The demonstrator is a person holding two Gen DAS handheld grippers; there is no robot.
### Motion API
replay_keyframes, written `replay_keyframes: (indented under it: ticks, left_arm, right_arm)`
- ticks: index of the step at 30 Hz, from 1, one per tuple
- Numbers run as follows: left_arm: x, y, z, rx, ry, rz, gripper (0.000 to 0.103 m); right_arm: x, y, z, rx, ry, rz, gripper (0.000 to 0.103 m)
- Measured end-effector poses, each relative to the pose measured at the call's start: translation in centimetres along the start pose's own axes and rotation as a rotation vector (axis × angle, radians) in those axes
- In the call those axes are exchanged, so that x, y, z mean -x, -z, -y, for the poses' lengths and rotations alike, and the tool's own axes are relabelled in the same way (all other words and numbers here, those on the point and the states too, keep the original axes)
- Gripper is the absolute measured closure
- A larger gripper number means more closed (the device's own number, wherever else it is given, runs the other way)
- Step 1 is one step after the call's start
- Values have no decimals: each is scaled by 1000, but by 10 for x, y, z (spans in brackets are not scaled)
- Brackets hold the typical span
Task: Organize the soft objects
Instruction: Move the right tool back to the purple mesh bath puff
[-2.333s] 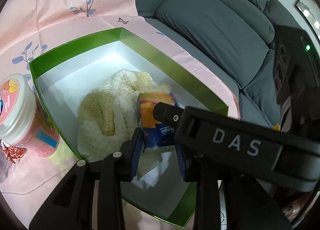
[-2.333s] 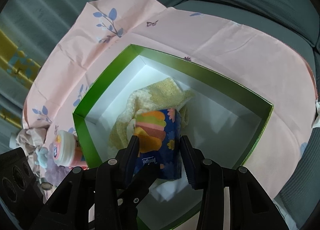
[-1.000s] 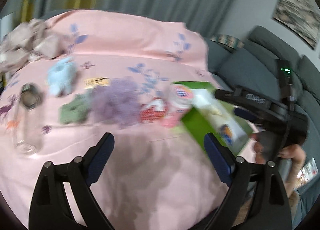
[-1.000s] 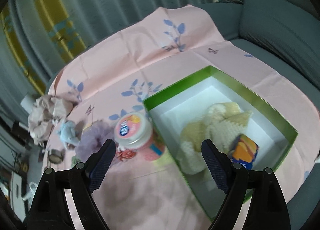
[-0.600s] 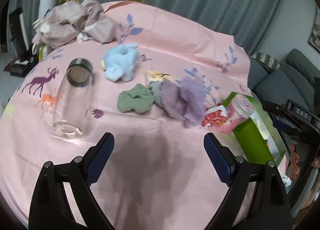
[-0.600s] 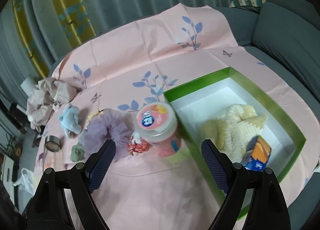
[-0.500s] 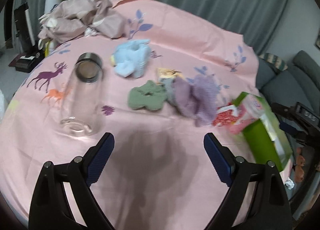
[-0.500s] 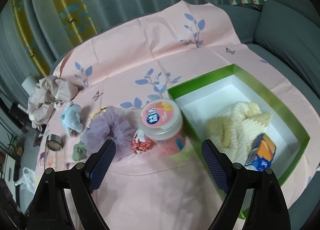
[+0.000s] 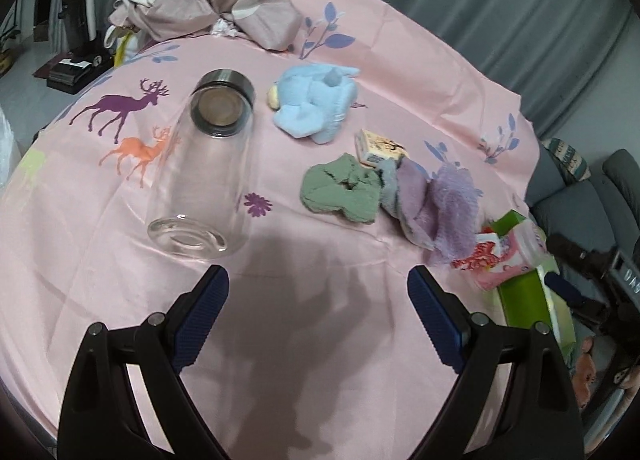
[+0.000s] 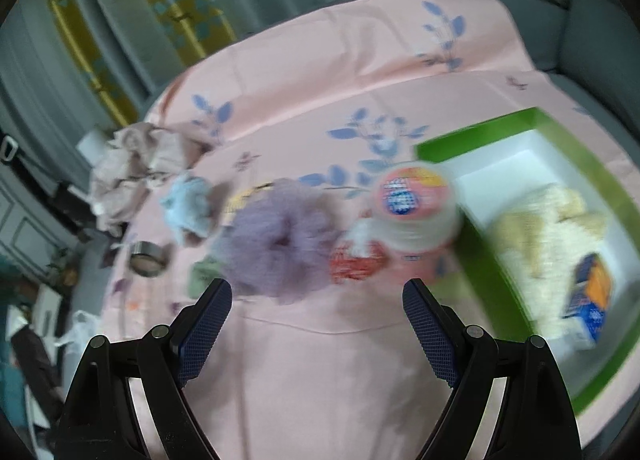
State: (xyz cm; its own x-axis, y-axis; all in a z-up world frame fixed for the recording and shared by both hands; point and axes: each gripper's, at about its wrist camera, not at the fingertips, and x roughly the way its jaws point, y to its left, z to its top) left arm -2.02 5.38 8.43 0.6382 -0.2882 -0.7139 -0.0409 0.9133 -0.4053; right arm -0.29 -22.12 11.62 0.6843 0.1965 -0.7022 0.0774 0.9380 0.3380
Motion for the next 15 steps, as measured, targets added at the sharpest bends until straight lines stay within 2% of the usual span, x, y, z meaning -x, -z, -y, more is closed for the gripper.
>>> replay_keyframes:
  ticks: [3,5,9,11,13,14,15]
  left_arm:
    - [-2,0,-3,24,33,-21,15]
    - [-1,0,-2,15,46,-23,15]
    - [1,0,-1,-15,-30,4,15]
    - [0,1,-3,-13,-46,1,15]
    - [-2,1,-3,-13,-42,-8,15]
    - [-2,1,-4,-12,-42,-7,15]
    - [-2,1,-4,-7,-45,-4,15]
  right_arm:
    - [-18,-6,-23,39,5,-2,15]
    - [-38,-8,-43,90,54,-18,15]
    - [-66,-8,-64,166,97,-14,15]
    - [-80,-7,-69,210,152,-4,29]
    - [-93,-4,-68,254,191,-8,63]
    - [-99,-4,-64,253,198,-25,71]
    - [-101,-4,-61,245,192,-37,88]
